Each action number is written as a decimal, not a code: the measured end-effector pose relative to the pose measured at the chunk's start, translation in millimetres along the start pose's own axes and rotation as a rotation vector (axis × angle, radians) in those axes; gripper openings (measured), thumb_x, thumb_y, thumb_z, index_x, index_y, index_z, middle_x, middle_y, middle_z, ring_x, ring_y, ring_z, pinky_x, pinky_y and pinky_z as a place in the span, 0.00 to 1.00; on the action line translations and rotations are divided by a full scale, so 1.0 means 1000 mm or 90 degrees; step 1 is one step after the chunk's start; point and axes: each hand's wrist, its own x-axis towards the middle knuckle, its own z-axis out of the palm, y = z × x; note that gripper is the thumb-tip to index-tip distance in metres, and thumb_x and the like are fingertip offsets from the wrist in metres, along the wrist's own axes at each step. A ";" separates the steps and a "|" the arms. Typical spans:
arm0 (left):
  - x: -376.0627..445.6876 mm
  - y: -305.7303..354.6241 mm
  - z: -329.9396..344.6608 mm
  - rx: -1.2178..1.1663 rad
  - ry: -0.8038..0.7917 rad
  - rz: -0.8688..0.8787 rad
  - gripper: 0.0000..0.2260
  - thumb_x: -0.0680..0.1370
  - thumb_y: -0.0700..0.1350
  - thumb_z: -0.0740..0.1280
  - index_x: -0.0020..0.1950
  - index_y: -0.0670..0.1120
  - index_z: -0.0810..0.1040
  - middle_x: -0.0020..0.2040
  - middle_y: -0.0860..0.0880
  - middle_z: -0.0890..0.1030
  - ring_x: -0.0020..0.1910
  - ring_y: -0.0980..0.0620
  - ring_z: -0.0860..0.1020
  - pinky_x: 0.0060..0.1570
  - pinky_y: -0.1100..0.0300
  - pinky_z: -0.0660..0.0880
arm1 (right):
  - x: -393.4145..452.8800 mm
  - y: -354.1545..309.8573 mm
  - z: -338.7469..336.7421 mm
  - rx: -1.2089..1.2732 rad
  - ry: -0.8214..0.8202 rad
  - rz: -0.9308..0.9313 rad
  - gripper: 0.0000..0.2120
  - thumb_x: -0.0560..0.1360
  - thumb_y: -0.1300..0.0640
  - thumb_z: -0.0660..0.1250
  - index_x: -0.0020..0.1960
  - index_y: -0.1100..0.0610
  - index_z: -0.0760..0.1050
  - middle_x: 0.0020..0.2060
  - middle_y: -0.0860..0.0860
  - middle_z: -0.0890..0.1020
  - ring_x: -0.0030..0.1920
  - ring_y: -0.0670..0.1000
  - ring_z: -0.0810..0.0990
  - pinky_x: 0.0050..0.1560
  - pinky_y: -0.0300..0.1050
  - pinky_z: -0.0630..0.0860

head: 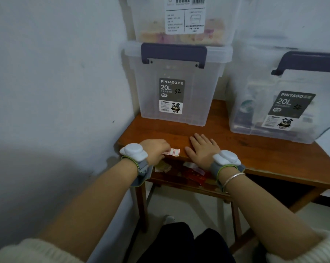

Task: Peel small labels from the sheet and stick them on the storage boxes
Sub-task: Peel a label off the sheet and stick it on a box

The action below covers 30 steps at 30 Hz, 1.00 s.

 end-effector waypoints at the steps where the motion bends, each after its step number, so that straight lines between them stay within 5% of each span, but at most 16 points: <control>1: -0.003 0.002 -0.002 0.002 0.023 0.000 0.15 0.79 0.41 0.58 0.65 0.45 0.71 0.65 0.45 0.73 0.64 0.46 0.71 0.60 0.54 0.69 | -0.002 0.000 -0.001 0.002 -0.007 -0.004 0.28 0.77 0.40 0.44 0.72 0.53 0.49 0.75 0.52 0.51 0.75 0.54 0.48 0.74 0.54 0.45; 4: -0.006 0.007 -0.008 -0.036 0.074 -0.002 0.14 0.80 0.40 0.56 0.62 0.45 0.74 0.61 0.45 0.77 0.60 0.45 0.73 0.56 0.54 0.71 | -0.008 0.000 -0.010 0.074 -0.007 -0.017 0.25 0.78 0.44 0.46 0.71 0.55 0.55 0.75 0.53 0.55 0.74 0.54 0.51 0.73 0.52 0.46; 9: 0.013 0.022 -0.017 -0.105 0.155 -0.062 0.15 0.79 0.39 0.56 0.63 0.46 0.75 0.64 0.45 0.76 0.62 0.44 0.73 0.58 0.52 0.73 | -0.021 0.015 -0.030 0.556 0.068 0.094 0.19 0.78 0.49 0.53 0.50 0.58 0.79 0.56 0.54 0.79 0.57 0.53 0.74 0.56 0.41 0.63; 15: 0.061 0.067 -0.021 -0.371 0.252 -0.121 0.12 0.79 0.39 0.59 0.58 0.40 0.79 0.60 0.40 0.80 0.58 0.42 0.77 0.58 0.55 0.72 | -0.028 0.053 -0.032 0.584 0.202 0.167 0.11 0.75 0.54 0.61 0.44 0.58 0.80 0.49 0.59 0.82 0.50 0.56 0.77 0.54 0.47 0.70; 19: 0.082 0.085 -0.007 -0.522 0.227 -0.165 0.16 0.79 0.43 0.59 0.34 0.41 0.77 0.38 0.38 0.79 0.40 0.45 0.75 0.46 0.55 0.69 | -0.025 0.071 -0.031 0.676 0.274 0.217 0.06 0.74 0.60 0.63 0.43 0.58 0.78 0.49 0.62 0.82 0.51 0.60 0.78 0.57 0.52 0.73; 22: 0.092 0.086 0.003 -0.586 0.246 -0.195 0.09 0.78 0.40 0.61 0.49 0.39 0.81 0.51 0.37 0.82 0.50 0.43 0.78 0.49 0.57 0.71 | -0.022 0.074 -0.027 0.685 0.281 0.200 0.05 0.73 0.61 0.63 0.44 0.56 0.77 0.44 0.58 0.80 0.45 0.53 0.76 0.45 0.42 0.72; 25: 0.096 0.080 0.007 -0.642 0.296 -0.211 0.14 0.74 0.36 0.65 0.60 0.41 0.77 0.59 0.41 0.80 0.58 0.45 0.76 0.53 0.62 0.69 | -0.017 0.075 -0.023 0.674 0.302 0.168 0.06 0.72 0.62 0.65 0.47 0.58 0.79 0.42 0.53 0.78 0.44 0.50 0.74 0.39 0.31 0.70; 27: 0.098 0.076 0.010 -0.696 0.318 -0.206 0.16 0.73 0.35 0.67 0.61 0.41 0.75 0.57 0.43 0.79 0.55 0.48 0.76 0.53 0.61 0.70 | -0.013 0.073 -0.025 0.680 0.304 0.162 0.06 0.71 0.62 0.67 0.47 0.58 0.79 0.40 0.52 0.78 0.40 0.47 0.74 0.35 0.24 0.69; 30: 0.102 0.072 0.011 -0.731 0.317 -0.201 0.13 0.72 0.35 0.68 0.56 0.39 0.76 0.46 0.46 0.78 0.45 0.49 0.77 0.47 0.56 0.77 | -0.008 0.070 -0.027 0.705 0.270 0.148 0.08 0.70 0.63 0.68 0.49 0.60 0.78 0.36 0.49 0.78 0.35 0.43 0.74 0.37 0.27 0.71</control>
